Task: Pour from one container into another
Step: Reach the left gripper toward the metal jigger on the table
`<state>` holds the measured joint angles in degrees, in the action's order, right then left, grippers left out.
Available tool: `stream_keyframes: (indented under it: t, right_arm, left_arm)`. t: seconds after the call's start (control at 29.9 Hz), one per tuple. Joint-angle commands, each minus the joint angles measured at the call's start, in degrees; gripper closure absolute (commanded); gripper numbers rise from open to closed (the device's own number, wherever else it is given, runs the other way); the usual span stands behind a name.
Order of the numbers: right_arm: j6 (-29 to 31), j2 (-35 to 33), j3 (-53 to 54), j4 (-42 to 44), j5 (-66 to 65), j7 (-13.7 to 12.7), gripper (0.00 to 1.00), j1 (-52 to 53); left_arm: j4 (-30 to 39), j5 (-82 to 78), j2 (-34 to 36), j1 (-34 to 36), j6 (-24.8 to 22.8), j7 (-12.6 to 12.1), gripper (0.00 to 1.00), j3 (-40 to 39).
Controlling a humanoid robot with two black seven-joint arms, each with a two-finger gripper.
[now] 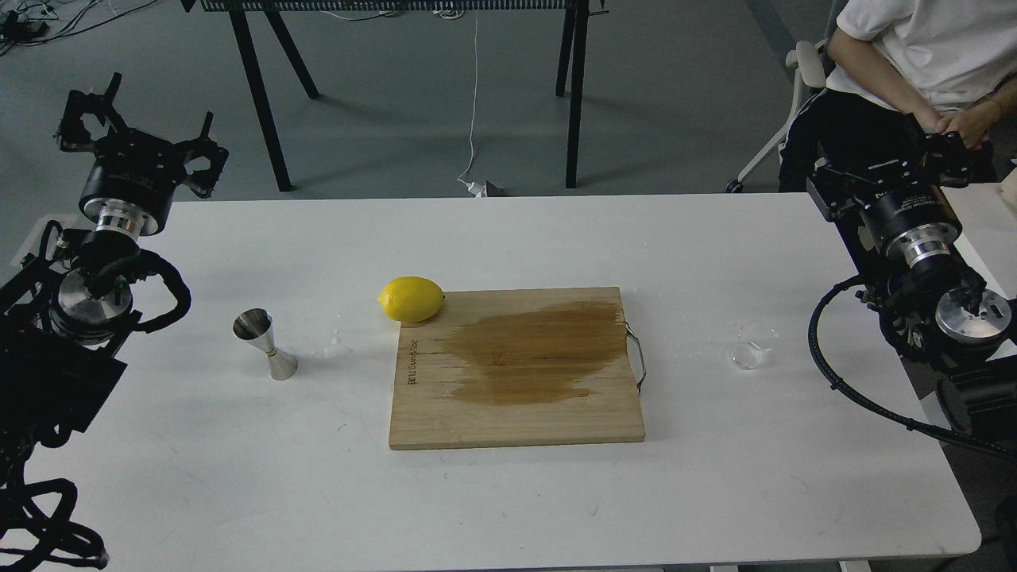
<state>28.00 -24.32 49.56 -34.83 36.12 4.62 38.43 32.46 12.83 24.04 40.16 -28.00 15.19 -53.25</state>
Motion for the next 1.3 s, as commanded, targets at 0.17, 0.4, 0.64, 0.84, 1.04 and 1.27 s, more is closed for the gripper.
stream_keyframes:
  t: [0.17,0.4,0.64,0.84,1.04,1.27]
  right_arm:
    - [0.0,-0.29,0.01,-0.06,0.0,0.03,0.0,-0.11]
    - [0.0,-0.56,-0.17,-0.06,-0.08,0.03,0.0,-0.54]
    - [0.0,-0.64,-0.17,0.03,-0.08,0.03,0.0,-0.72]
    - [0.0,-1.52,-0.34,0.29,-0.17,-0.05,0.0,-1.51]
    - [0.0,-2.05,-0.52,0.64,-0.26,-0.41,0.0,-2.39]
    - [0.0,-3.02,-0.52,0.56,-0.26,-0.41,0.0,-2.3]
  left_arm:
    - [0.15,0.0,0.05,-0.08,0.0,-0.07,0.0,0.07]
    - [13.13,-0.53,7.94,-4.72,0.0,-0.16,0.0,1.65]
    - [27.55,-10.43,20.86,-11.49,0.0,-0.07,0.0,1.57]
    - [35.38,-22.84,30.97,-16.86,0.0,0.02,0.0,0.86]
    - [44.87,-35.75,36.69,-20.9,0.0,1.24,0.0,0.86]
    - [56.39,-63.66,38.72,-26.78,6.09,1.95,0.0,1.83]
